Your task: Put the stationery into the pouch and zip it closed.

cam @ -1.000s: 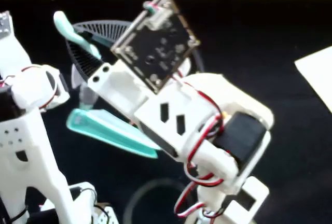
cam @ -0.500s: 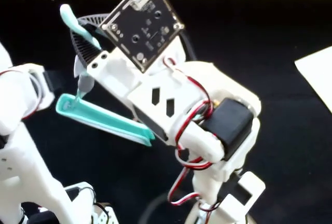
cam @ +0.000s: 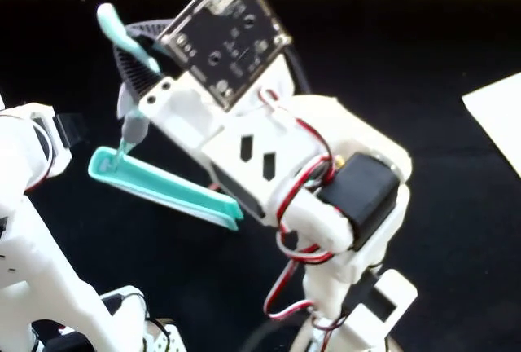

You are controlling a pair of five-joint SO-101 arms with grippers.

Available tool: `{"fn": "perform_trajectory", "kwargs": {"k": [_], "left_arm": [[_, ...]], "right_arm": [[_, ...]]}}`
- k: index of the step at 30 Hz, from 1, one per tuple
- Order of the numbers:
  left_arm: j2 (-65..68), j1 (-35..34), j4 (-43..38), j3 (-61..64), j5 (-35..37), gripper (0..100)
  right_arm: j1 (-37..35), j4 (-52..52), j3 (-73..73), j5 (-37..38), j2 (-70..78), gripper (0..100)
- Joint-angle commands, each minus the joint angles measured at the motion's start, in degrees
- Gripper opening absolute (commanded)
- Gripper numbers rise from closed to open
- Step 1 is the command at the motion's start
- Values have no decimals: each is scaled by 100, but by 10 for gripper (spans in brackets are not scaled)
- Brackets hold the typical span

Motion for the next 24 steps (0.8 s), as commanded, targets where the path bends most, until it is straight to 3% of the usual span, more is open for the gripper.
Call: {"fn": "perform_trajectory", "kwargs": {"k": [1, 6, 11, 24], "left_arm": [[-119, -13, 79, -198, -53, 270], [-207, -4, 88, -391, -62, 270], [-664, 699, 88, -312, -290, 270], [-778, 646, 88, 558, -738, 267]], "right_arm": [[207, -154, -154, 35, 22, 9], [400, -224, -198, 26, 198, 9], [400, -224, -198, -88, 259, 9], [418, -180, -198, -149, 242, 9]]}}
